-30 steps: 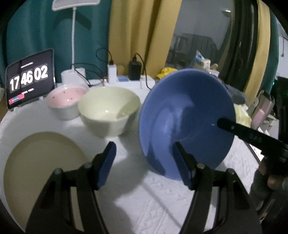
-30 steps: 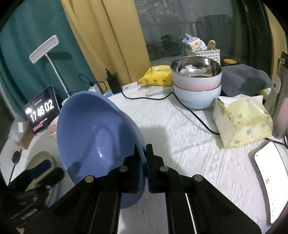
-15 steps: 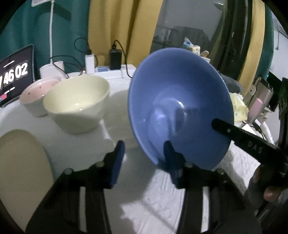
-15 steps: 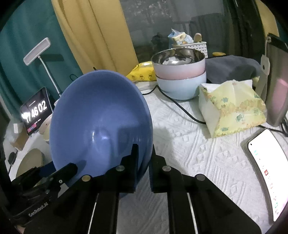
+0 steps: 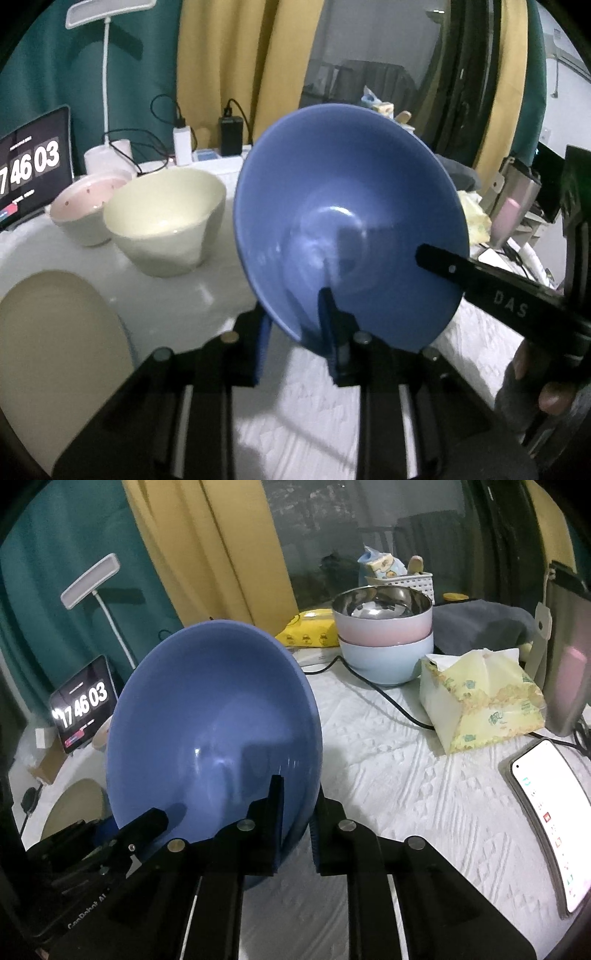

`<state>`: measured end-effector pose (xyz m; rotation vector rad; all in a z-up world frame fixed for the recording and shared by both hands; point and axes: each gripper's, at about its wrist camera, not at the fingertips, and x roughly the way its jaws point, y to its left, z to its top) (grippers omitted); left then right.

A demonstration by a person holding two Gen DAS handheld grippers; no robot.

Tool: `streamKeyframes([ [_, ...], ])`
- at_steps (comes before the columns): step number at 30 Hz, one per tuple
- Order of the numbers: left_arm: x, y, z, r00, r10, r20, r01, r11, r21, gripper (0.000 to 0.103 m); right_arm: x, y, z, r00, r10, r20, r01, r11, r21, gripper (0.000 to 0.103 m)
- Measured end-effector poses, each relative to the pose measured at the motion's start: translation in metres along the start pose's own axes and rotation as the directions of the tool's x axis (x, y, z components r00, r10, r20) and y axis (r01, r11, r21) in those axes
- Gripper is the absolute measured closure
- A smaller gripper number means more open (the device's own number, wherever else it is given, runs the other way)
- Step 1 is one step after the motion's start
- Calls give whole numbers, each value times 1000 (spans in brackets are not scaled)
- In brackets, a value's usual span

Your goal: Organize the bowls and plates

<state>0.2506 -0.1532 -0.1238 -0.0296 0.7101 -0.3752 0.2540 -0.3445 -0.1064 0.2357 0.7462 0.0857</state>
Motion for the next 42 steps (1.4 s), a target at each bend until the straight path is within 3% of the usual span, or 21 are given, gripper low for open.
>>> streamKeyframes([
  [3,-12,4,-3,1000,-13,4,13,1000,-3,77,-7,6,-4,1000,20,-21,-20,1000,3,79],
  [14,-55,16,-18,999,-14,41,14,1000,-9,77,-28,30,-24,997,48,-58,-50,998,-33,78],
  [25,-63,27,-39,1000,-5,5,6,999,-32,77,-32,37,-42,991,57,-118,-62,997,-35,78],
  [29,-66,26,-39,1000,-5,18,6,1000,-25,77,-39,37,-41,993,51,-105,-55,998,-42,77],
  [32,-67,25,-38,1000,-5,21,6,1000,-23,77,-43,33,-36,995,43,-87,-47,998,-39,69],
  [42,-73,25,-34,1000,-21,22,21,1000,-18,76,-58,36,-24,998,45,-38,-47,998,-52,69],
])
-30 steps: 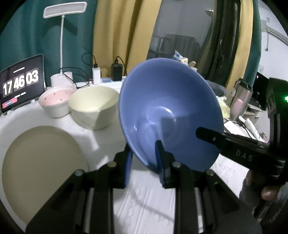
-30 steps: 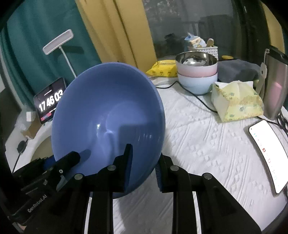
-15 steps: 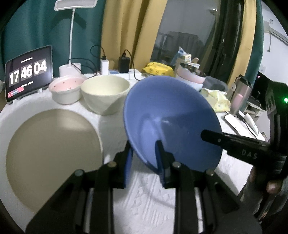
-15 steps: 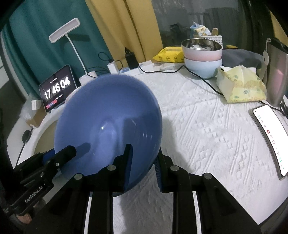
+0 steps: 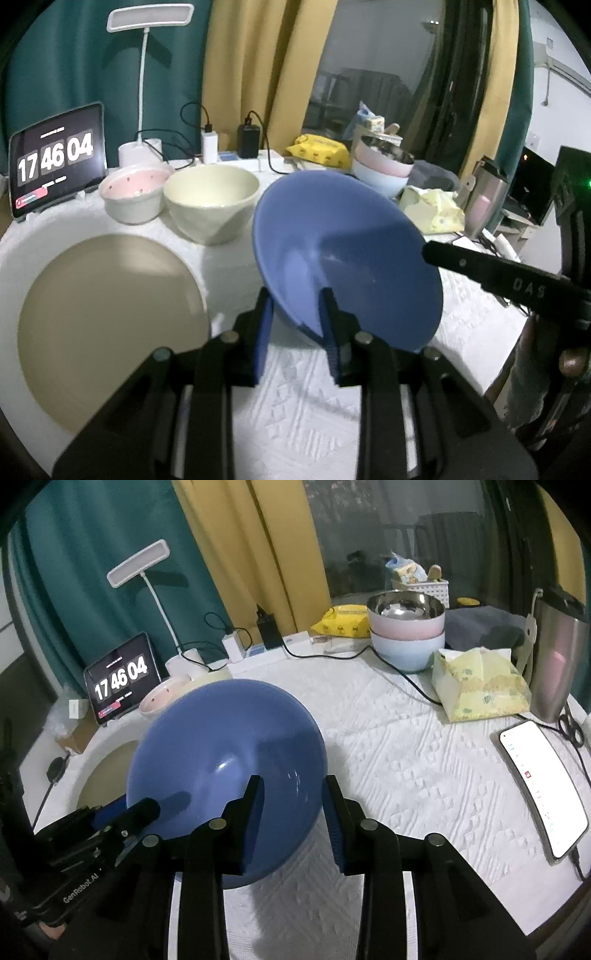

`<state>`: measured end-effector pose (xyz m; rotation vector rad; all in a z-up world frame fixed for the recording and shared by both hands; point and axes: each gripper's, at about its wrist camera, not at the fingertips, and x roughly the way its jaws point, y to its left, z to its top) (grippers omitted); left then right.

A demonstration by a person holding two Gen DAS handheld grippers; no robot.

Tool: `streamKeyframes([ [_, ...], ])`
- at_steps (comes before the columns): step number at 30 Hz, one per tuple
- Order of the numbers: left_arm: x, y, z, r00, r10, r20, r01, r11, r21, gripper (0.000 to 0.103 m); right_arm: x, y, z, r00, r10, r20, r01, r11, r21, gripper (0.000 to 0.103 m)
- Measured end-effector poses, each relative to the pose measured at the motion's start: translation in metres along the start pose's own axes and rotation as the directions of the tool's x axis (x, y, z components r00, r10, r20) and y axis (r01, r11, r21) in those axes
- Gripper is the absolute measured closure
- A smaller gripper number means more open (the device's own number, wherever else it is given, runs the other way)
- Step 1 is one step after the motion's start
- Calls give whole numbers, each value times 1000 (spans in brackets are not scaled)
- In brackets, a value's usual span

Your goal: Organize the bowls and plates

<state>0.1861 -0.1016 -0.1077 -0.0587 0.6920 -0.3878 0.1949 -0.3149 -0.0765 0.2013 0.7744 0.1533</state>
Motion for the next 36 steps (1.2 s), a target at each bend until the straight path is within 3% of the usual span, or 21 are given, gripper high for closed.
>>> streamKeyframes([
  [10,2,12,3,1000,17,-21,-18,999,-45,73,2,-1,6,1000,-15,15,15,1000,-7,68],
  [19,6,16,4,999,23,-27,-25,998,-55,69,24,8,4,999,38,-38,-39,999,-14,68],
  [26,9,13,3,998,-10,-60,7,998,-60,68,11,12,8,1000,16,-16,-16,999,-31,68],
  [32,6,13,2,999,11,-49,-13,999,-45,68,15,7,7,999,-38,-27,37,999,-36,68],
  [36,-2,19,5,1000,6,-27,-8,998,-66,53,13,5,9,998,-52,-17,52,998,-33,68],
])
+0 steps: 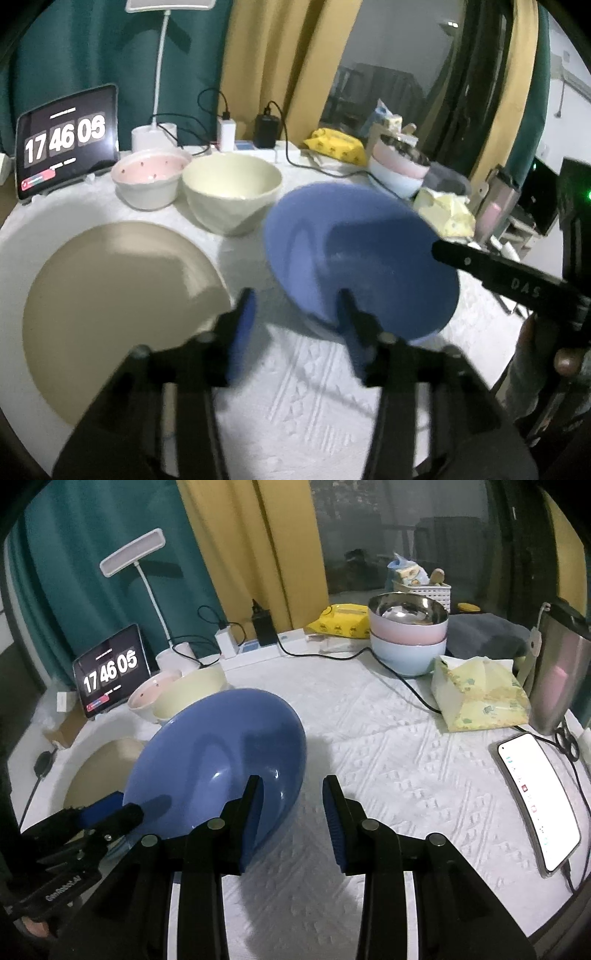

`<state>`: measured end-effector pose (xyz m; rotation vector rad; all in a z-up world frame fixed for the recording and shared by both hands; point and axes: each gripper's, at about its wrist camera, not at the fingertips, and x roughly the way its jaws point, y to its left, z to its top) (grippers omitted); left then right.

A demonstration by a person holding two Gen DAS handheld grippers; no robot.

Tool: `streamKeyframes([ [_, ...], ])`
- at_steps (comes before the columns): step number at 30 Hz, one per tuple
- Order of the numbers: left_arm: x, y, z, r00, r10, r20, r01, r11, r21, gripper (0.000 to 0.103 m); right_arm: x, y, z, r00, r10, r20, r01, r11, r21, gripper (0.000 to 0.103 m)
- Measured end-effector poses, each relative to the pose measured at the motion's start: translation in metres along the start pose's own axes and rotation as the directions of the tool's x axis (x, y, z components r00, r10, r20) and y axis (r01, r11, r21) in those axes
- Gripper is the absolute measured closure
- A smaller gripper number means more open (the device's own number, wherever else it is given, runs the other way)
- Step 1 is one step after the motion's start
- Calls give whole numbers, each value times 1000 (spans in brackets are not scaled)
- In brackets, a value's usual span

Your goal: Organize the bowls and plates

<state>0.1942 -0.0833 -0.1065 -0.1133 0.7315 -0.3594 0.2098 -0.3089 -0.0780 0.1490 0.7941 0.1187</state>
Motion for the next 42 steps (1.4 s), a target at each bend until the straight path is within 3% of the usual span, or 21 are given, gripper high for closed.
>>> streamKeyframes([
  [18,-18,38,36,995,58,77,-54,997,-58,53,3,30,50,999,12,42,-8,996,-87,67],
  [42,19,83,110,995,88,46,-81,988,-133,53,63,84,137,998,60,-27,-63,987,-149,67],
])
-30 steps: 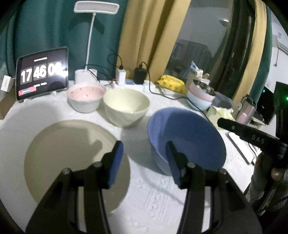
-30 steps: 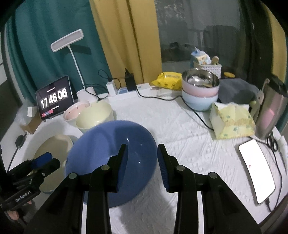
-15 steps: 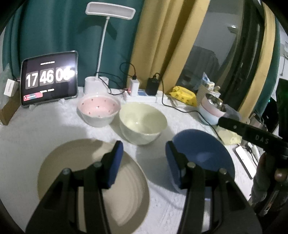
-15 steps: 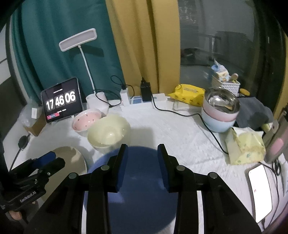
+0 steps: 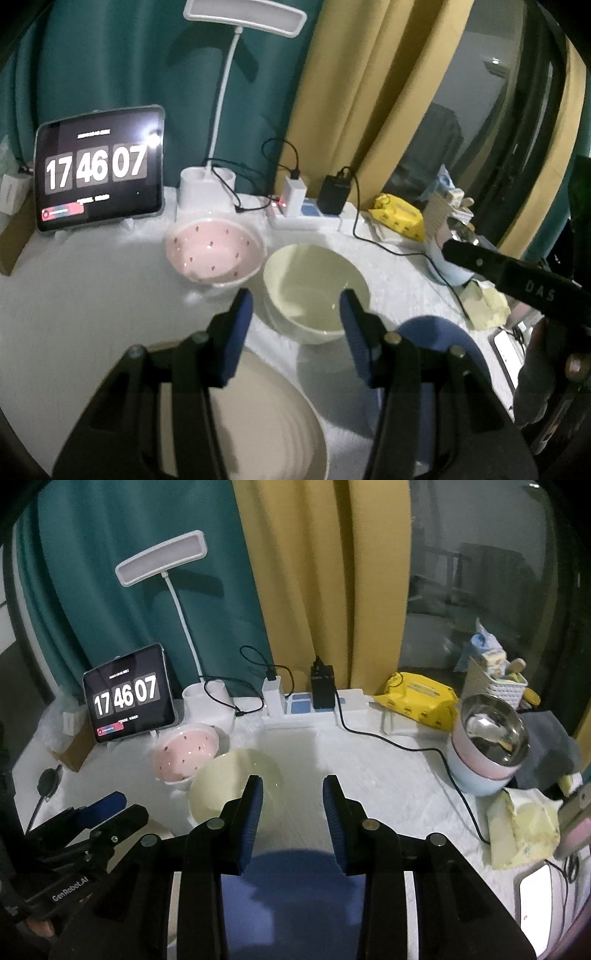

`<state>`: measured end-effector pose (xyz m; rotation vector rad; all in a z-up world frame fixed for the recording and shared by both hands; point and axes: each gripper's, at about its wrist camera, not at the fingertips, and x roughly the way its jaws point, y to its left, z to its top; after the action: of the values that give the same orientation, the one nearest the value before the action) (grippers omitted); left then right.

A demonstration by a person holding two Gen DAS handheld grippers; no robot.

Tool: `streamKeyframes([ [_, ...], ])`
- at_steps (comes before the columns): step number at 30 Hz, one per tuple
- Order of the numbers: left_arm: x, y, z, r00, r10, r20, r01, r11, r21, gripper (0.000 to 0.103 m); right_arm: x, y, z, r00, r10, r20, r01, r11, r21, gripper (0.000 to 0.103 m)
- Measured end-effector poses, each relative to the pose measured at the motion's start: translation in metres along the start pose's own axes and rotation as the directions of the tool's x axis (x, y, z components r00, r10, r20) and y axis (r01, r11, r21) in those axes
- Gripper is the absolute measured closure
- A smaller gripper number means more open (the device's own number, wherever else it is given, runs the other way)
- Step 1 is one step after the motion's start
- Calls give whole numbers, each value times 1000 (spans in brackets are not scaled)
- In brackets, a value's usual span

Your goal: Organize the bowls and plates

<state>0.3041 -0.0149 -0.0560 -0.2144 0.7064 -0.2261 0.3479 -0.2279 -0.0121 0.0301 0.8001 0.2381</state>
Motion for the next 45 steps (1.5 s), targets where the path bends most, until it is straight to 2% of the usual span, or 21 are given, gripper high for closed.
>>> streamKeyframes([
  [6,24,7,8,999,31,-27,-31,1000,-7,53,31,3,6,999,28,-37,-28,999,20,67],
  [13,63,13,7,990,69,-120,-73,997,-32,53,84,3,4,987,42,-155,-33,998,62,67],
  [23,98,17,-4,970,73,-230,-86,995,-46,53,129,4,-12,963,72,-261,-43,992,115,68],
  [29,107,15,-7,966,62,-251,-77,996,-50,53,144,7,-20,945,78,-316,-49,994,101,68],
  [31,108,14,-7,966,55,-254,-69,996,-49,53,145,9,-21,947,68,-314,-45,996,80,70],
  [34,113,12,-9,966,30,-256,-44,998,-50,54,143,12,-22,954,28,-298,-15,999,44,81],
  [35,113,11,-10,967,16,-255,-32,998,-58,57,143,11,-22,956,24,-293,-13,999,39,85],
  [40,109,10,-11,970,32,-242,-50,997,-67,63,139,13,-23,961,20,-276,-16,1000,19,87],
  [45,100,9,-10,975,54,-215,-67,996,-53,63,132,18,-23,967,20,-254,-20,1000,4,88],
])
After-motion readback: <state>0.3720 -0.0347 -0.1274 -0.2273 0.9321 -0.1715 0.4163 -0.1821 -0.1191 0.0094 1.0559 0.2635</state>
